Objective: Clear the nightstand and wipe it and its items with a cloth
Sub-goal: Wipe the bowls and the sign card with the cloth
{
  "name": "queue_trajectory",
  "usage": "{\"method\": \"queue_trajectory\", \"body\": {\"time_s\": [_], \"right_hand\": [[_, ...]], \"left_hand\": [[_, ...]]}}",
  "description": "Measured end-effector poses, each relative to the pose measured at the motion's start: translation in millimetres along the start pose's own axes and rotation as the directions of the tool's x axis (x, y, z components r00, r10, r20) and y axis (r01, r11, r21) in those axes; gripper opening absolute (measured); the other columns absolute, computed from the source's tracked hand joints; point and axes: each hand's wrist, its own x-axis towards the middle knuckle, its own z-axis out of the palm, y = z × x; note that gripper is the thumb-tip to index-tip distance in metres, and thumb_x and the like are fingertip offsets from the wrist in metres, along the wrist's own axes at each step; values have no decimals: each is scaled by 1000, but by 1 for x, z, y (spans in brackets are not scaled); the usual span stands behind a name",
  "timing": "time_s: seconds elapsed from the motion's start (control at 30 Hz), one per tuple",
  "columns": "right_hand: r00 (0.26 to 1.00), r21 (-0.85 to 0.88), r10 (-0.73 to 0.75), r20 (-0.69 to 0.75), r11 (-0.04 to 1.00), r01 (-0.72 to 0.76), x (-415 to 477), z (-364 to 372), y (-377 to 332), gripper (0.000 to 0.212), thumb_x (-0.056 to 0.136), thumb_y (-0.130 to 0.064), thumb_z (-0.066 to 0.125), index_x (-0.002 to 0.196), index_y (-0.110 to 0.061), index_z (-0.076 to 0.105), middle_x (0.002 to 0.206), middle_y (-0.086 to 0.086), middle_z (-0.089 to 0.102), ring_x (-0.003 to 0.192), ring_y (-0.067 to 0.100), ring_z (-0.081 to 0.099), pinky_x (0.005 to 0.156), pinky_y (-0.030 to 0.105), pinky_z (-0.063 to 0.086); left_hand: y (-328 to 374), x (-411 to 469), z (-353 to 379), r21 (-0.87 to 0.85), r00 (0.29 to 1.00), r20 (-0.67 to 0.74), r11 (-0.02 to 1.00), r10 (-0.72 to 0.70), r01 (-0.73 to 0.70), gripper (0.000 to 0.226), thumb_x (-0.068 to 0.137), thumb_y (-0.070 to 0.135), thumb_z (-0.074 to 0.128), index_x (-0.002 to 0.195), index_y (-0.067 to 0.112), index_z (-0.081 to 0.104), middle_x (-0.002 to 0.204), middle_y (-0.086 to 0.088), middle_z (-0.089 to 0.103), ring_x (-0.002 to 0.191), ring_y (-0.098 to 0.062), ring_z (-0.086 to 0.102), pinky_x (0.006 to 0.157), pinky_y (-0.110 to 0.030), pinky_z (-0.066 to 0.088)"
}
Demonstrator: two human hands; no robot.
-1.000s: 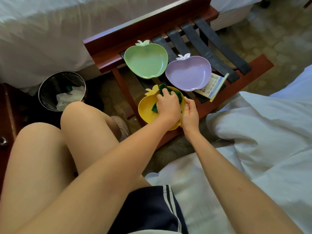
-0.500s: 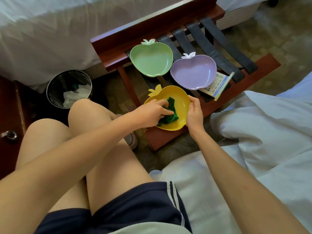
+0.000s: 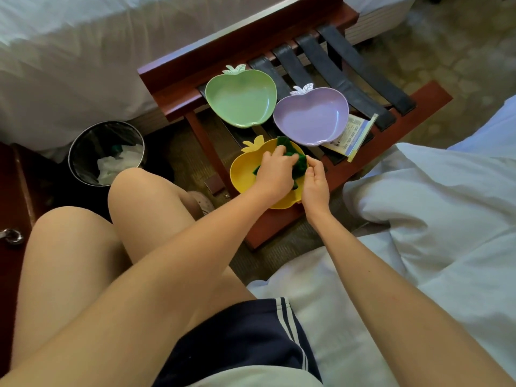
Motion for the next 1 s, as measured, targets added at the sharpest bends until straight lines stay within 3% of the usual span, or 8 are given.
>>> {"method": "queue_trajectory", "body": {"time_s": [0.17, 0.3, 0.4, 0.53, 0.77, 0.9, 1.0], "right_hand": [[999, 60, 48, 17, 997, -49, 3, 0, 1, 30, 103, -19, 29, 121, -29, 50, 105, -15, 54, 107, 14, 54, 96, 39, 46], [1000, 34, 28, 13, 999, -28, 0, 0, 0, 30, 103, -20, 29, 117, -38, 50, 108, -15, 56, 110, 16, 54, 98, 44, 45], [1000, -32, -2, 4, 999, 2, -2, 1, 1, 37, 103, -21, 28, 133, -32, 46, 129, -7, 53, 120, 16, 49, 103, 43, 41], [1000, -90, -20, -2, 996, 20, -3, 1, 1, 40, 104, -20, 27, 142, -24, 39, 138, -2, 49, 123, 17, 47, 102, 35, 40], [997, -97, 18, -76, 995, -25, -5, 7, -2, 40, 104, -19, 26, 140, -24, 42, 139, -3, 49, 123, 15, 47, 90, 24, 38], [993, -93, 31, -116, 995, -42, -6, 9, -4, 39, 104, -19, 26, 138, -25, 44, 136, -4, 51, 120, 15, 49, 86, 23, 37], [987, -96, 42, -157, 994, -58, -8, 13, -6, 39, 104, -19, 26, 137, -25, 46, 134, -5, 53, 117, 15, 51, 80, 22, 37]], "left_hand": [[-26, -25, -9, 51, 917, 188, 929, 351, -366, 45, 95, 8, 47, 137, 24, 49, 145, -10, 36, 107, -33, 45, 94, -33, 36], [-45, -38, -15, 65, 853, 298, 882, 429, -466, 47, 95, 6, 47, 138, 27, 47, 146, -10, 34, 109, -33, 45, 95, -43, 40], [-49, -40, -22, 166, 899, 285, 907, 332, -387, 51, 96, 9, 44, 143, 28, 38, 147, -9, 29, 109, -31, 43, 90, -44, 45], [-44, -42, -25, 242, 989, 146, 968, 36, -71, 65, 91, 2, 47, 149, 19, 23, 147, -13, 23, 118, -36, 38, 86, -42, 45], [-24, -41, -21, 444, 993, 24, 891, -117, 94, 39, 93, 9, 48, 129, -1, 40, 126, -19, 42, 106, -37, 50, 70, -37, 44], [-17, -37, -28, 548, 968, 113, 827, -223, 127, 31, 94, 8, 48, 122, -3, 52, 124, -20, 47, 109, -36, 52, 78, -37, 47], [-14, -34, -43, 503, 942, 228, 858, -245, 101, 17, 91, 8, 49, 105, 7, 59, 108, -9, 56, 100, -28, 56, 66, -32, 40]]}}
